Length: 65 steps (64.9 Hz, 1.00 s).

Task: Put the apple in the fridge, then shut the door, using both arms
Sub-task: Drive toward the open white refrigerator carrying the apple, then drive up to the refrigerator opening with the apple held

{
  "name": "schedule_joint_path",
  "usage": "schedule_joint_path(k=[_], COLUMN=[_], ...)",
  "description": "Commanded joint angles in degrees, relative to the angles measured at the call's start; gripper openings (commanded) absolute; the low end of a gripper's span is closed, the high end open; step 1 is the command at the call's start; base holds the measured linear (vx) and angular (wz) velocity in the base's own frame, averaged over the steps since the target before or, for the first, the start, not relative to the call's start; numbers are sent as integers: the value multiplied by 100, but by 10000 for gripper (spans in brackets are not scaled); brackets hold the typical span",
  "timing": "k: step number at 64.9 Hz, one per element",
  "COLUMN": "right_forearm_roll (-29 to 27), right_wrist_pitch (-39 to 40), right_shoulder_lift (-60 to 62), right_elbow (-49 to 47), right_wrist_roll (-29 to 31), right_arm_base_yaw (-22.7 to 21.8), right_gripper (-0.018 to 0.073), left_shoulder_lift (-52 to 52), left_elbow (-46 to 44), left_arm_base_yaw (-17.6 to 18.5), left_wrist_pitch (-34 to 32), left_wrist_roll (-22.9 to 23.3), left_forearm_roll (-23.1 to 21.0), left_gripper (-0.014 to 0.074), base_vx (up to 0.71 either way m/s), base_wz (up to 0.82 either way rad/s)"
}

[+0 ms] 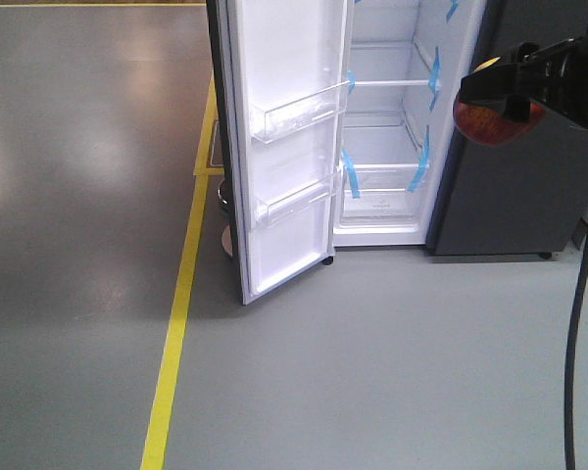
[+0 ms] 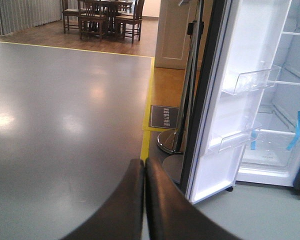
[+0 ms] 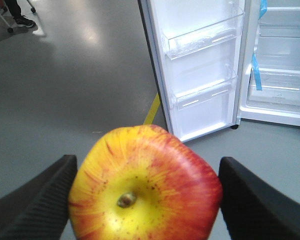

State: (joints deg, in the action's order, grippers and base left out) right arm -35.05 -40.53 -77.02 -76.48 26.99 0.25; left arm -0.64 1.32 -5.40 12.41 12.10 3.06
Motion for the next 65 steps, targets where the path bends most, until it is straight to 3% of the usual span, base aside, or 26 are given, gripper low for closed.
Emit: schedule_joint_path(k=[1,65], right_forearm_roll=[-178,-172], right_wrist_pitch=[342,342], right_shoulder_lift=[182,182], right_elbow=[-181,-181], right_wrist_roll=[64,64], right_arm_base_yaw=[-15,-15], right_gripper=[-5,-5], left_shoulder_lift=[-91,-91], left_elbow=[173,173], left_arm_base_yaw=[31,31], left_wrist_pitch=[-419,-419], left_wrist_roll=[15,15], left_forearm_roll=[3,3], left_gripper=[-5,-5], base_vx=[17,15], base_wz=[0,1])
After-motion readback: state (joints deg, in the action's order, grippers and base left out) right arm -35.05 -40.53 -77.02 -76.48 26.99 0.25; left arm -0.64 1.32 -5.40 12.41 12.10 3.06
